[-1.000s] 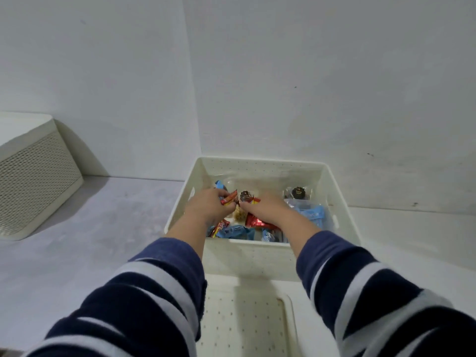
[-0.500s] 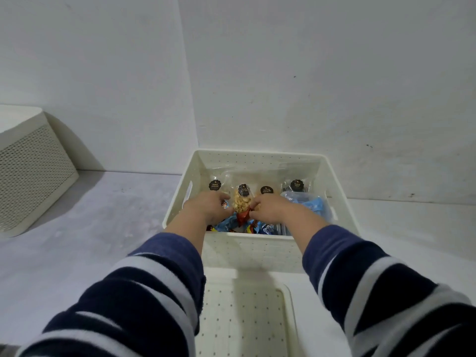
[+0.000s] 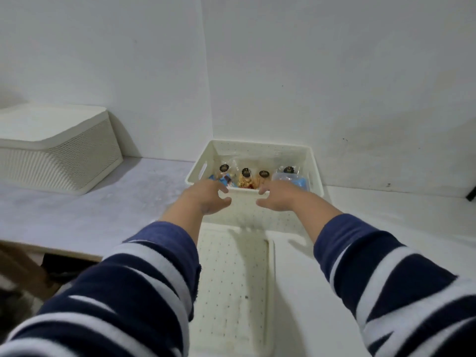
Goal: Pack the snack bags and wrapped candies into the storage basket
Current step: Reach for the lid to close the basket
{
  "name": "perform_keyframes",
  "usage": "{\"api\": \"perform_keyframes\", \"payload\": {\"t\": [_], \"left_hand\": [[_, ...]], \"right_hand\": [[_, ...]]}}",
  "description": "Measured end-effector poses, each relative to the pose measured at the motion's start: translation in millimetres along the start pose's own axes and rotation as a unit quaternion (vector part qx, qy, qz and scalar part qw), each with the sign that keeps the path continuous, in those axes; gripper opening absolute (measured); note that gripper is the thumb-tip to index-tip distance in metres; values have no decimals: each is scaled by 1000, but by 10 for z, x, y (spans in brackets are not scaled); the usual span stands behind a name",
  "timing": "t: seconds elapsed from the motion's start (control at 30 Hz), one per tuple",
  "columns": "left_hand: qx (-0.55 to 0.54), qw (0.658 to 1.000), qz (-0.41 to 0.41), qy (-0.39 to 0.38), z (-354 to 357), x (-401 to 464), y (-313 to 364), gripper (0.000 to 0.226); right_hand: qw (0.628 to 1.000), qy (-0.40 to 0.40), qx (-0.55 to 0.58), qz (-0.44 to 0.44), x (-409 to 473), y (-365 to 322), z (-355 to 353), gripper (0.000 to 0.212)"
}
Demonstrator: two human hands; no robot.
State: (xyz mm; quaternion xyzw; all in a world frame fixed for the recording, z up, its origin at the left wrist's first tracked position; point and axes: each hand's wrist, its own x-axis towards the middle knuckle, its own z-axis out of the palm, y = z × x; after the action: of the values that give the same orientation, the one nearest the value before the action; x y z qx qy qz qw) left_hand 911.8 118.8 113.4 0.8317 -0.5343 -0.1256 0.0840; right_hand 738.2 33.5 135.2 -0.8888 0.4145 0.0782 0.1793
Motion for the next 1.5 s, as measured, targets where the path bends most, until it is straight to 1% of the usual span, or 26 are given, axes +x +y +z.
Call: {"api": "perform_keyframes", "payload": {"t": [0.07, 0.2, 0.4, 0.5, 0.63, 0.7, 0.77, 0.87, 0.93, 1.03, 1.17, 1.23, 1.33, 1.5], "left_hand": [[-21, 1000, -17, -5, 72, -240, -73, 41], [-22, 999, -47, -9, 207, -619, -325, 42], [-44, 993, -103, -25, 508, -973, -882, 45], [-47, 990, -128, -33, 715, -1054, -1196, 51], [-37, 984, -165, -54, 981, -1105, -1649, 55], [-34, 980, -185, -64, 1086, -1115, -1848, 59], [-38, 977, -198, -72, 1159, -1116, -2004, 65], [-63, 974, -199, -86, 1250, -1096, -2156, 63], [-92, 972, -196, -90, 1299, -1077, -2218, 65], [-130, 969, -196, -73, 1333, -1071, -2270, 67], [-179, 960, -210, -43, 1368, -1140, -2297, 69], [-202, 955, -215, -35, 1404, -1218, -2315, 72], [-230, 950, -209, -14, 1396, -1337, -2311, 81], [-203, 960, -169, 89, 1068, -1356, -2122, 83]], "right_hand": [[1000, 0, 3, 0, -196, -5, 97, 51], [1000, -6, 23, 5, -466, -48, 319, 49], [998, -55, 19, 22, -542, -89, 904, 51], [993, -90, 43, 66, -507, -72, 1293, 56], [978, -104, 96, 153, -472, -69, 1756, 72], [971, -87, 116, 191, -445, -99, 1940, 80], [966, -51, 114, 224, -416, -158, 2093, 86], [954, -1, 125, 273, -399, -230, 2261, 91], [943, 12, 146, 299, -392, -240, 2334, 89], [928, 25, 185, 323, -360, -246, 2354, 86], [889, 82, 272, 358, -364, -333, 2331, 83], [874, 111, 304, 362, -401, -401, 2323, 81], [871, 159, 313, 345, -455, -462, 2297, 82], [863, 248, 324, 298, -545, -525, 2032, 82]]}}
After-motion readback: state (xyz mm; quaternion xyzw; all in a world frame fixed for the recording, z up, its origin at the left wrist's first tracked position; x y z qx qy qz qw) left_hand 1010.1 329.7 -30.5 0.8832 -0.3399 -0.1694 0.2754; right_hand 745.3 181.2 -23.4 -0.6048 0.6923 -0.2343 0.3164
